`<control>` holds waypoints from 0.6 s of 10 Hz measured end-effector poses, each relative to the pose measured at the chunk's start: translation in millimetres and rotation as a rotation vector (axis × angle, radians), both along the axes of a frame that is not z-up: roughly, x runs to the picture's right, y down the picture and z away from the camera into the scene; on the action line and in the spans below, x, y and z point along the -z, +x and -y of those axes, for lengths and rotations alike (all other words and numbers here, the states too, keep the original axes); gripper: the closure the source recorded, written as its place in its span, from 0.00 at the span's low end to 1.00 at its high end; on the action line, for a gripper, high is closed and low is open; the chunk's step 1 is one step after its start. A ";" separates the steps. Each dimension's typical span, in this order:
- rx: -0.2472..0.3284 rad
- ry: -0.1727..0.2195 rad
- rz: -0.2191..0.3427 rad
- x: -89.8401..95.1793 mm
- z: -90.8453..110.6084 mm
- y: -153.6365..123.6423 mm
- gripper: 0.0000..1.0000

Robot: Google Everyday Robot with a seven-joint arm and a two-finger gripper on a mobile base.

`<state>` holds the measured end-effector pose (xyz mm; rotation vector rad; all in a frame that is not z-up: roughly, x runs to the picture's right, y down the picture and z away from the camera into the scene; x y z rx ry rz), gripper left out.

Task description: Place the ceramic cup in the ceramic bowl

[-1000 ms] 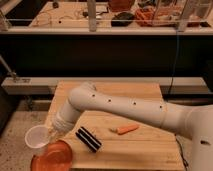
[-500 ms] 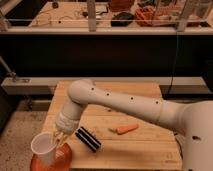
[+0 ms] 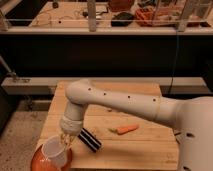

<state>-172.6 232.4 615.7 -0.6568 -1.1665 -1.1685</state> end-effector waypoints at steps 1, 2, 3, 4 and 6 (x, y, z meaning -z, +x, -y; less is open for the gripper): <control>-0.009 0.002 0.012 -4.2 -1.2 1.8 0.97; -0.016 0.002 0.019 -9.0 -3.4 2.8 0.91; -0.023 0.000 0.028 -13.9 -5.7 1.1 0.82; -0.039 -0.006 0.031 -22.0 -6.0 1.0 0.69; -0.048 -0.020 0.034 -35.1 -8.5 -2.1 0.51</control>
